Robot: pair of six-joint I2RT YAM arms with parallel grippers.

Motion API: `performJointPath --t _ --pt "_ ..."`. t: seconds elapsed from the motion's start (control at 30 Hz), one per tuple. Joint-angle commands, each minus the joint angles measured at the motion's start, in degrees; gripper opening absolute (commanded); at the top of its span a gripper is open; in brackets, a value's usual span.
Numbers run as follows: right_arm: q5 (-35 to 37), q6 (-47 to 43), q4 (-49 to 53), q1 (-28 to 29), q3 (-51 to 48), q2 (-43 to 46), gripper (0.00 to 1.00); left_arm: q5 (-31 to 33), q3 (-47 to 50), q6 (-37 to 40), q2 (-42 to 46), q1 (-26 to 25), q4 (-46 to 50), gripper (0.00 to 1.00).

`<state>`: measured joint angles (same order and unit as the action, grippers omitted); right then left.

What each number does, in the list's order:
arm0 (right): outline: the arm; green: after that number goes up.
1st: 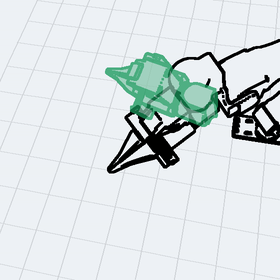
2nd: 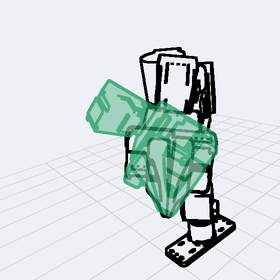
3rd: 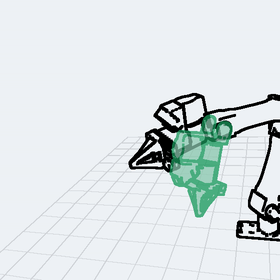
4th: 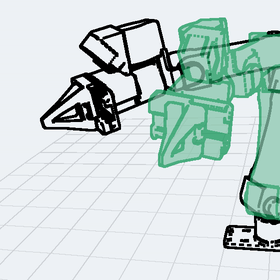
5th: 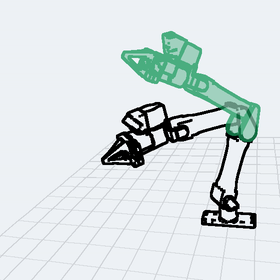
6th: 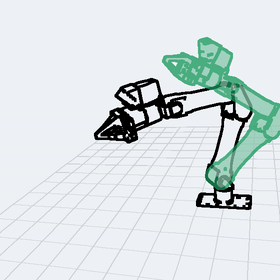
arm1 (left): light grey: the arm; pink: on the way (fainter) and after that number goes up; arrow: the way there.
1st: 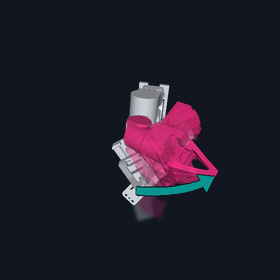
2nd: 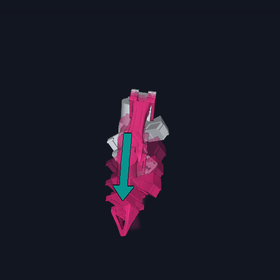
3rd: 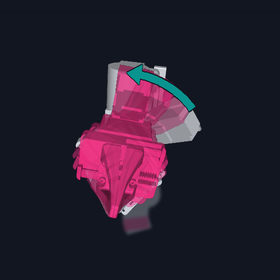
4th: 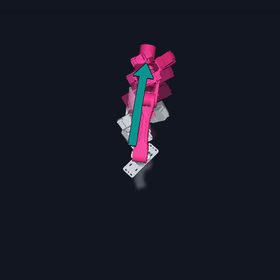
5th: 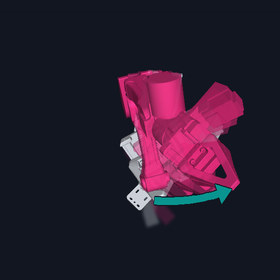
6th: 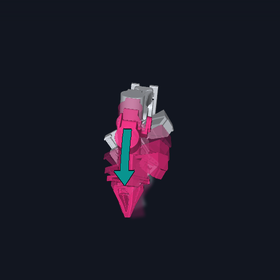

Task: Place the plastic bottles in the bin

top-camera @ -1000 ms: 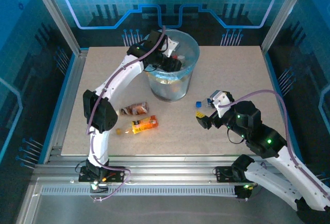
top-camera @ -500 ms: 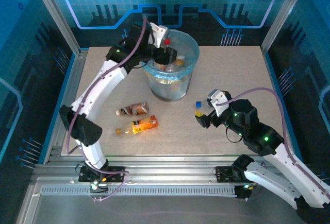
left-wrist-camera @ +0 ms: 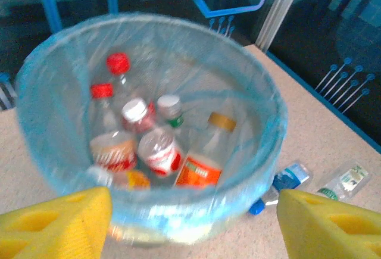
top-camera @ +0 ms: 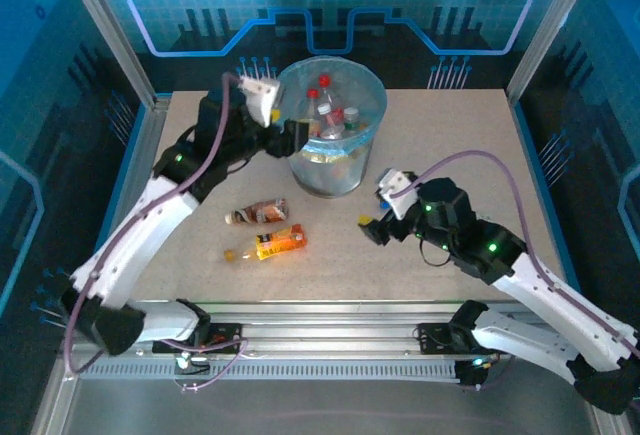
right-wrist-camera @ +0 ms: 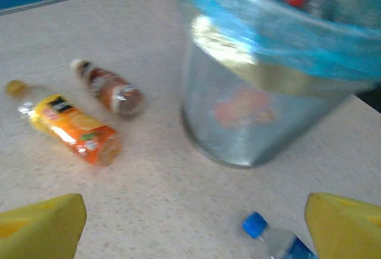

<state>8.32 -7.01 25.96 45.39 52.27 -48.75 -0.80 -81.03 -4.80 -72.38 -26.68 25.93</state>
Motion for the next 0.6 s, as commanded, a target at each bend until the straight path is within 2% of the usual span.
performJointPath --t 0.0,0.1,0.23,0.4,0.57 --pt "-3.7 -7.2 -6.4 5.5 -0.8 -2.3 0.96 7.4 8.9 -3.9 9.4 0.6 -2.8 0.76" --pt "-3.7 -12.6 -9.8 10.2 -0.1 -8.1 0.98 14.2 17.6 -6.6 18.6 1.1 -2.1 0.82" --pt "-4.0 -20.1 -12.0 14.2 4.1 -20.1 0.99 22.1 28.9 -8.5 29.2 2.0 -3.3 0.89" --pt "-4.7 -26.7 -13.1 16.2 12.0 -36.1 0.94 31.9 34.9 -9.8 37.2 2.5 -1.3 0.93" --pt "-5.8 -30.4 -13.4 16.3 19.3 -48.5 0.93 36.2 37.6 -10.1 42.4 2.9 -0.4 0.94"
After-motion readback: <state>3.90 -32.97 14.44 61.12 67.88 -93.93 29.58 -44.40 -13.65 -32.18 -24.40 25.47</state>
